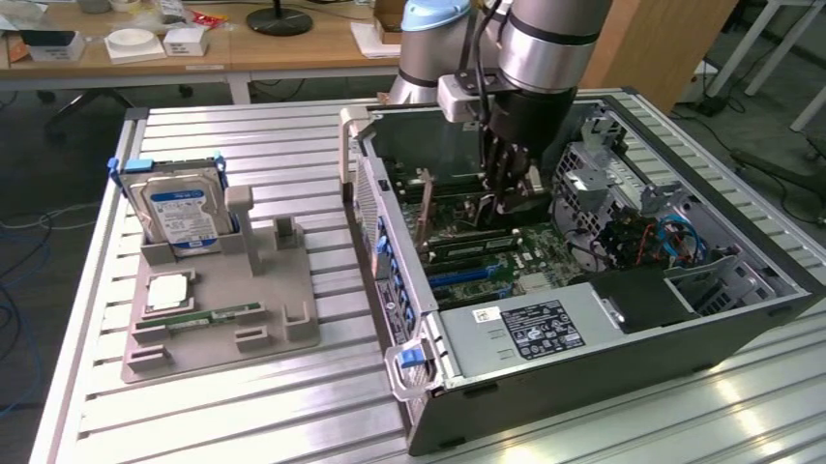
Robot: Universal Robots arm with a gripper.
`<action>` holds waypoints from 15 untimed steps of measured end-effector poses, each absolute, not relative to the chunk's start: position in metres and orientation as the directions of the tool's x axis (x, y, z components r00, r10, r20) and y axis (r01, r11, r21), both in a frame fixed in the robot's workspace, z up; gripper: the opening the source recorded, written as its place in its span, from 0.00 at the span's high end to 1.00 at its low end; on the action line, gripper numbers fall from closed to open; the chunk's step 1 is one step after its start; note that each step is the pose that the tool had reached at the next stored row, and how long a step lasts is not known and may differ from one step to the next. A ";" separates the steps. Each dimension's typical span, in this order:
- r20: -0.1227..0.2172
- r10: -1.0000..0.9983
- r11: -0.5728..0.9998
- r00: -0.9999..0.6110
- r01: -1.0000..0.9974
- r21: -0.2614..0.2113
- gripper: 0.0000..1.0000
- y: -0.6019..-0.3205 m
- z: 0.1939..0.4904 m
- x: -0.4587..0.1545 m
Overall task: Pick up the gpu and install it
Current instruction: 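Insert the gpu into the slot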
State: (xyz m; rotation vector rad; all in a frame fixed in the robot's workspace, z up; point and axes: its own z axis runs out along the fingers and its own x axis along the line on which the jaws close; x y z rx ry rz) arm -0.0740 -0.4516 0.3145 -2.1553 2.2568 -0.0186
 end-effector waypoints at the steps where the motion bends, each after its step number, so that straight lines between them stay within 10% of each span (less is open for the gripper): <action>1: -0.007 -0.999 0.046 -0.046 -0.999 -0.023 0.73 -0.452 0.314 -0.074; 15: -0.007 -1.000 0.020 -0.020 -1.000 -0.023 0.73 -0.464 0.310 -0.075</action>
